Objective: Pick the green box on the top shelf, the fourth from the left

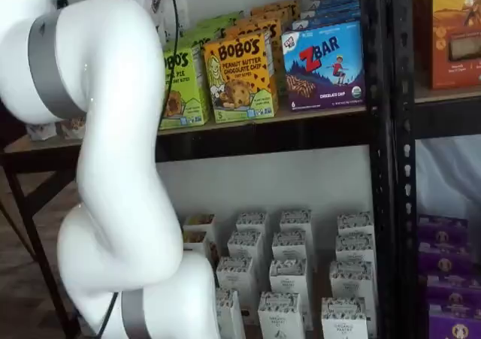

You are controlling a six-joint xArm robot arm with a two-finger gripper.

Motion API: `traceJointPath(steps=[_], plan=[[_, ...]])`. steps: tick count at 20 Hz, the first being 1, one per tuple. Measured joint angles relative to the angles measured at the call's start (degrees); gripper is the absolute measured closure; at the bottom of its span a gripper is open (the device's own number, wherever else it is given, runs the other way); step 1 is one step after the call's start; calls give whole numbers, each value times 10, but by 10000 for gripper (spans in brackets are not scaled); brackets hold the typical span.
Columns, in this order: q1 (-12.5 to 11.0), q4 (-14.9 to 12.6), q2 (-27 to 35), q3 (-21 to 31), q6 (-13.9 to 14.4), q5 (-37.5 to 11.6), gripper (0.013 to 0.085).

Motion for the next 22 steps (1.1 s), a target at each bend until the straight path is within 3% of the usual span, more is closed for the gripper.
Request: traceJointPath(steps=[3, 5, 14, 22], plan=[[16, -46, -7, 8, 5, -15, 130], [14, -51, -12, 17, 1, -20, 130], [-8, -15, -33, 52, -19, -54, 130], [5, -8, -50, 81, -13, -172, 130]])
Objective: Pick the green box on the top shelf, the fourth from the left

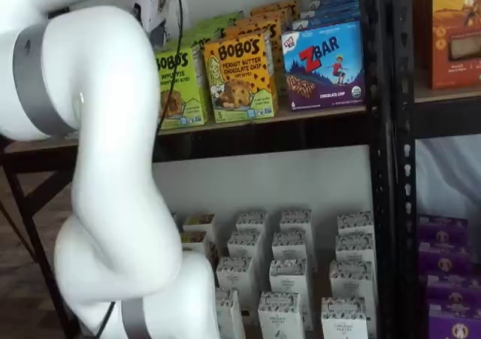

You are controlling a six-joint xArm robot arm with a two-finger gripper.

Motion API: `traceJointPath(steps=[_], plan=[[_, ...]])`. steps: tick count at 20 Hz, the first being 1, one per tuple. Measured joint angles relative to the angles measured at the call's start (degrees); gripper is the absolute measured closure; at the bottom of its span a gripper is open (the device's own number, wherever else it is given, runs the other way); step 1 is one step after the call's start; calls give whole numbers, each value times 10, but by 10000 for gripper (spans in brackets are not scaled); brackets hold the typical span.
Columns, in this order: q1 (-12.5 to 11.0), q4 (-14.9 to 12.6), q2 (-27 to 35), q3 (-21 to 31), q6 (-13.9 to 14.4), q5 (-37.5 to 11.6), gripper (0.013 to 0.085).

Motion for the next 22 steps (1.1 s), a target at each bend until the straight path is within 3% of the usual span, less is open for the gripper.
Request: traceJointPath(steps=[13, 22], plan=[[5, -24, 55, -36, -3, -87, 130], [-4, -32, 99, -80, -14, -50, 130]])
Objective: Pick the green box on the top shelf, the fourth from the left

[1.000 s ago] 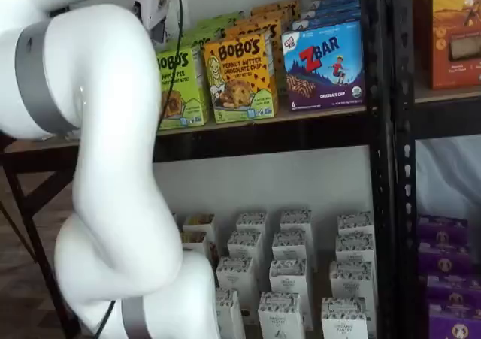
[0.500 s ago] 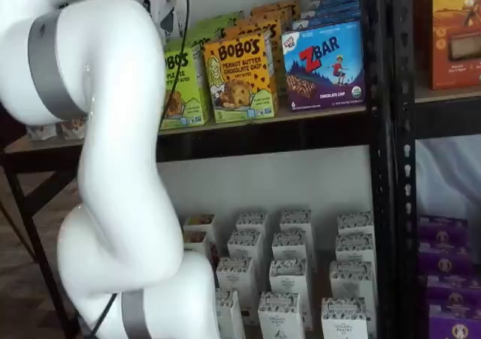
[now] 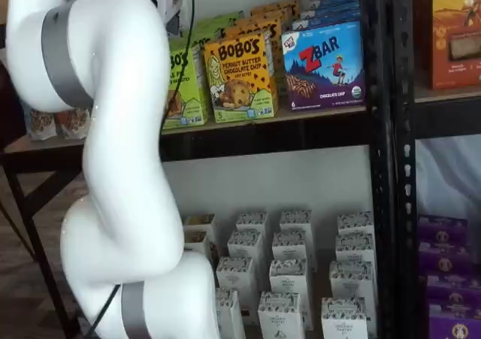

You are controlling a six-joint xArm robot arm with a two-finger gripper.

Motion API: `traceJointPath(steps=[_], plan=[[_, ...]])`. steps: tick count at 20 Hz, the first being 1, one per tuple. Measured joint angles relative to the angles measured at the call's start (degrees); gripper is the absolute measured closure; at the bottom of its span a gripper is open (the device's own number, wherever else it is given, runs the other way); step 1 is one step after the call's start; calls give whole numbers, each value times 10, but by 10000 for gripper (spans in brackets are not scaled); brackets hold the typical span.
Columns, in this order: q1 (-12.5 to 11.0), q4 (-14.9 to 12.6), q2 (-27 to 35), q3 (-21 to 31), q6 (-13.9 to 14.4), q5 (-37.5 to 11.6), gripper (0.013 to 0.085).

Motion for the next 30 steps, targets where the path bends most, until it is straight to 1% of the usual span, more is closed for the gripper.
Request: traceJointPath(steps=[5, 11, 18, 24, 30], plan=[[-1, -9, 12, -4, -6, 2, 130], [-1, -16, 12, 9, -10, -17, 130], [0, -25, 18, 11, -14, -15, 130], [-1, -37, 24, 11, -18, -9, 130], [0, -53, 35, 1, -19, 13, 130]])
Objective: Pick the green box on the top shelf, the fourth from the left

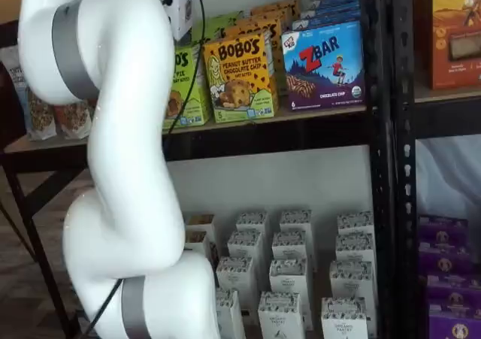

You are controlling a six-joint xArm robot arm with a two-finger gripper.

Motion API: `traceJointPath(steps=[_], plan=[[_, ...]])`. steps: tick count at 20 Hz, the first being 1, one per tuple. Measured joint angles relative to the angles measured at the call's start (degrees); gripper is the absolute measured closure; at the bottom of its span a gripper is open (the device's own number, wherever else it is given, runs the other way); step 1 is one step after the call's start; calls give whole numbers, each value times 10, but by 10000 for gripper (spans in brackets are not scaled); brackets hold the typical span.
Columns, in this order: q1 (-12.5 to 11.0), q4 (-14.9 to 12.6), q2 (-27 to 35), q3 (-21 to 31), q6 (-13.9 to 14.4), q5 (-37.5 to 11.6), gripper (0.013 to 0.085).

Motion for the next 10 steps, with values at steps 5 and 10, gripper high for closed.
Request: traceJointPath(steps=[5, 10], plan=[[2, -7, -2, 9, 0, -7, 130], [8, -17, -6, 17, 3, -16, 170]])
